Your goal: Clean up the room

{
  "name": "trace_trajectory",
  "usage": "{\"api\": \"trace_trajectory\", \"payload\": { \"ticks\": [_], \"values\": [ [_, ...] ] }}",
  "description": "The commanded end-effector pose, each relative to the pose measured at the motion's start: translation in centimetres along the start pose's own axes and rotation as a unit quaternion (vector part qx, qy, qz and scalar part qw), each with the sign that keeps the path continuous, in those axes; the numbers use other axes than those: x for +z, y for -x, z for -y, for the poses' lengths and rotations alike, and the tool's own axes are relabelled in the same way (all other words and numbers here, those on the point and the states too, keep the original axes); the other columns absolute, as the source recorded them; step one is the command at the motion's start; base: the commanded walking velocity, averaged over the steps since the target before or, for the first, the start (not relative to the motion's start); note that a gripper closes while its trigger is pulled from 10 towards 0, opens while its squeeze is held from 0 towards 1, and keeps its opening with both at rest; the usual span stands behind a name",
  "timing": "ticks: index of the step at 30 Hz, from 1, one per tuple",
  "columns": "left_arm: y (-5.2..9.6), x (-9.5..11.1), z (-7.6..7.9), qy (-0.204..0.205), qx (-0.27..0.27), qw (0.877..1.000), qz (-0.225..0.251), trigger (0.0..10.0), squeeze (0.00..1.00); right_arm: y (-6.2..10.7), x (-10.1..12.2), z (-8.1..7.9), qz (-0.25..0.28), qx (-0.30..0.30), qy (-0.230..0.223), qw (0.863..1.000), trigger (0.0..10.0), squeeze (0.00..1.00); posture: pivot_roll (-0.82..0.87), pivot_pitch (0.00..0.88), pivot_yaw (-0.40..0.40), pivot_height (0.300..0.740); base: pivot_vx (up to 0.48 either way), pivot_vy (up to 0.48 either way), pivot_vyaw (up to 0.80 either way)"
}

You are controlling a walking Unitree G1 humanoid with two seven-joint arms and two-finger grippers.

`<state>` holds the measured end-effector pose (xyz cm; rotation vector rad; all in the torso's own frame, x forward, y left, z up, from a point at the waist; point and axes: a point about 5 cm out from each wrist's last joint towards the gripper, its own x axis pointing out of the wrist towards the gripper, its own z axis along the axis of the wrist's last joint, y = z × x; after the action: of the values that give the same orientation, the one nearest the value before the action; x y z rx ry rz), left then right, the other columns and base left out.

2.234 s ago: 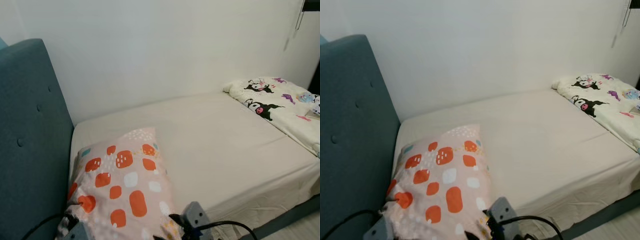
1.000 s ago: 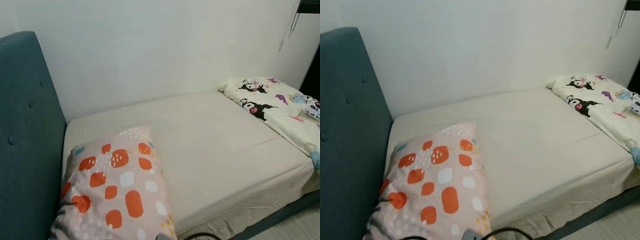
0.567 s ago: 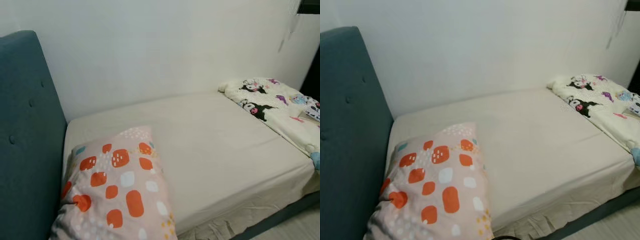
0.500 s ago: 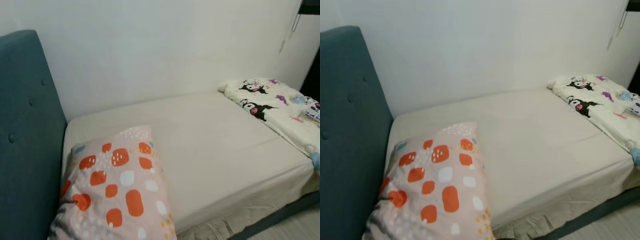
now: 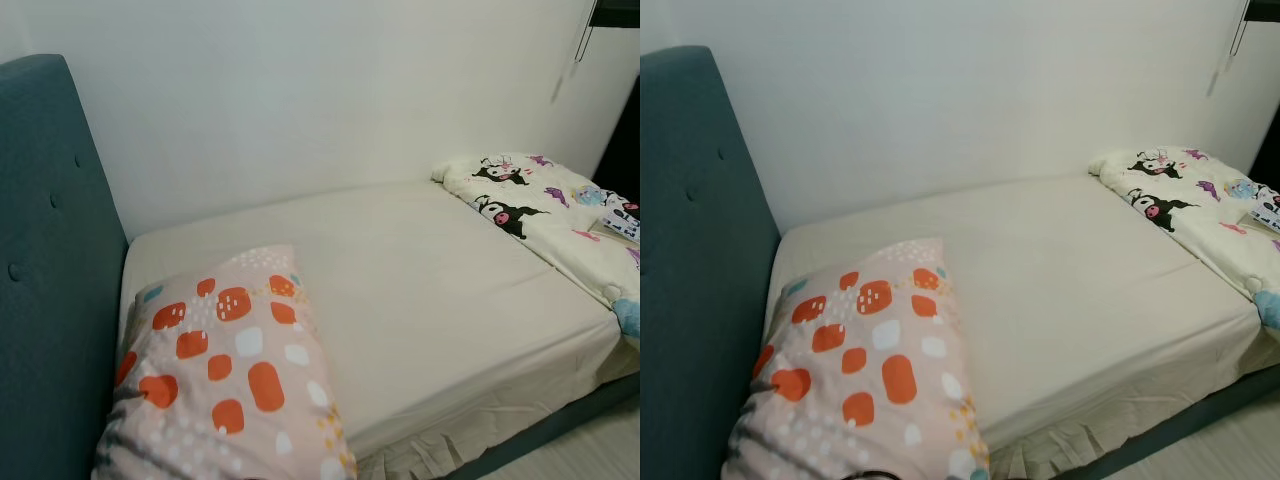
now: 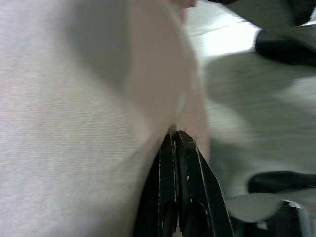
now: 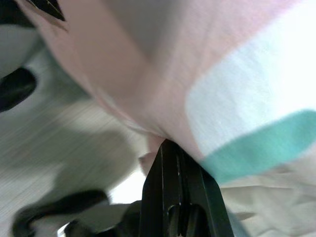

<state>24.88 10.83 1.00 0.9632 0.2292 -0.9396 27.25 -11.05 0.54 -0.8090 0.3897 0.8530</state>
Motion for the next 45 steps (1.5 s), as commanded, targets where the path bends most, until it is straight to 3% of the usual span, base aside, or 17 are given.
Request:
{"api": "trace_trajectory", "payload": {
  "ticks": [1, 4, 5, 13, 17, 25, 31, 32, 33, 34, 36, 37, 39, 40, 43, 44, 45],
  "values": [
    [0.1, -0.5, -0.6, -0.004, 0.025, 1.000, -0.009, 0.0, 0.00, -0.1, 0.3, 0.5, 0.011, -0.019, 0.006, 1.000, 0.0, 0.00, -0.03, 0.187, -0.047, 0.561, 0.000, 0.000, 0.00],
    [0.1, -0.7, -2.1, -0.011, 0.057, 0.998, -0.007, 0.0, 0.00, -0.1, 1.0, 2.0, 0.031, -0.053, 0.011, 0.998, 0.0, 0.00, -0.03, 0.184, -0.048, 0.561, 0.000, 0.000, 0.00],
    [0.1, -0.7, -3.7, -0.023, 0.085, 0.996, -0.008, 0.0, 0.00, -0.1, 1.6, 3.8, 0.042, -0.084, 0.010, 0.996, 0.0, 0.00, -0.03, 0.182, -0.048, 0.561, 0.000, 0.000, 0.00],
    [0.2, -1.2, -6.7, -0.047, 0.109, 0.993, -0.018, 0.0, 0.00, 0.0, 2.6, 7.3, 0.048, -0.131, 0.006, 0.990, 0.0, 0.00, -0.03, 0.186, -0.045, 0.561, 0.000, 0.000, 0.00],
    [0.3, -1.2, -9.9, -0.070, 0.136, 0.988, -0.024, 0.0, 0.00, 0.6, 3.7, 10.7, 0.052, -0.171, 0.001, 0.984, 0.0, 0.00, -0.03, 0.190, -0.042, 0.561, 0.000, 0.000, 0.00],
    [-0.3, -0.2, -12.3, -0.087, 0.145, 0.985, -0.025, 0.0, 0.00, 1.4, 4.0, 13.6, 0.041, -0.202, -0.009, 0.979, 0.0, 0.00, -0.03, 0.202, -0.045, 0.561, 0.000, 0.000, 0.00],
    [-0.1, -0.1, -12.3, -0.084, 0.139, 0.987, -0.011, 0.0, 0.00, 1.5, 4.3, 13.8, 0.062, -0.198, -0.040, 0.978, 0.0, 0.00, -0.03, 0.205, -0.042, 0.561, 0.000, 0.000, 0.00],
    [0.2, -0.2, -11.9, -0.073, 0.125, 0.989, 0.002, 0.0, 0.00, 1.5, 4.4, 13.5, 0.083, -0.190, -0.070, 0.976, 0.2, 0.00, -0.03, 0.206, -0.037, 0.561, 0.000, 0.000, 0.00],
    [1.1, -0.7, -11.1, -0.063, 0.098, 0.993, 0.025, 0.5, 0.00, 1.3, 4.8, 12.9, 0.125, -0.174, -0.113, 0.970, 2.3, 0.00, -0.03, 0.207, -0.032, 0.561, 0.000, 0.000, 0.00],
    [1.1, -0.7, -11.1, -0.063, 0.098, 0.993, 0.025, 0.5, 0.00, 1.3, 4.8, 12.9, 0.125, -0.174, -0.113, 0.970, 2.3, 0.00, -0.03, 0.207, -0.032, 0.561, 0.000, 0.000, 0.00],
    [2.3, -1.1, -10.0, -0.047, 0.069, 0.995, 0.049, 0.9, 0.00, 1.2, 4.9, 12.2, 0.150, -0.166, -0.132, 0.966, 3.9, 0.00, -0.02, 0.207, -0.028, 0.561, 0.000, 0.000, 0.00],
    [3.1, -1.3, -9.4, -0.036, 0.060, 0.996, 0.062, 1.8, 0.00, 1.2, 5.0, 11.8, 0.163, -0.165, -0.136, 0.963, 7.0, 0.00, -0.02, 0.205, -0.023, 0.561, 0.000, 0.000, 0.00],
    [3.7, -1.3, -9.0, -0.029, 0.054, 0.996, 0.072, 1.8, 0.00, 1.2, 5.1, 11.6, 0.172, -0.165, -0.138, 0.961, 7.0, 0.00, -0.02, 0.205, -0.023, 0.561, 0.000, 0.000, 0.00],
    [4.7, -1.4, -8.1, -0.023, 0.045, 0.995, 0.088, 3.5, 0.00, 1.2, 5.2, 11.0, 0.189, -0.160, -0.147, 0.958, 10.0, 0.00, -0.01, 0.204, -0.023, 0.561, 0.000, 0.000, 0.00],
    [4.8, -1.4, -8.0, -0.023, 0.043, 0.995, 0.091, 3.5, 0.00, 1.2, 5.2, 10.9, 0.192, -0.158, -0.149, 0.957, 10.0, 0.00, -0.01, 0.204, -0.023, 0.561, 0.000, 0.000, 0.00],
    [5.6, -0.9, -7.3, -0.007, 0.042, 0.992, 0.115, 5.3, 0.00, 1.2, 5.2, 10.4, 0.203, -0.154, -0.150, 0.955, 10.0, 0.00, 0.00, 0.203, -0.024, 0.561, 0.000, 0.000, 0.00],
    [6.3, -0.5, -6.9, 0.009, 0.044, 0.989, 0.139, 8.4, 0.00, 1.2, 5.2, 9.9, 0.212, -0.150, -0.150, 0.954, 10.0, 0.00, 0.00, 0.204, -0.027, 0.561, 0.000, 0.000, 0.00]
  ]
}}
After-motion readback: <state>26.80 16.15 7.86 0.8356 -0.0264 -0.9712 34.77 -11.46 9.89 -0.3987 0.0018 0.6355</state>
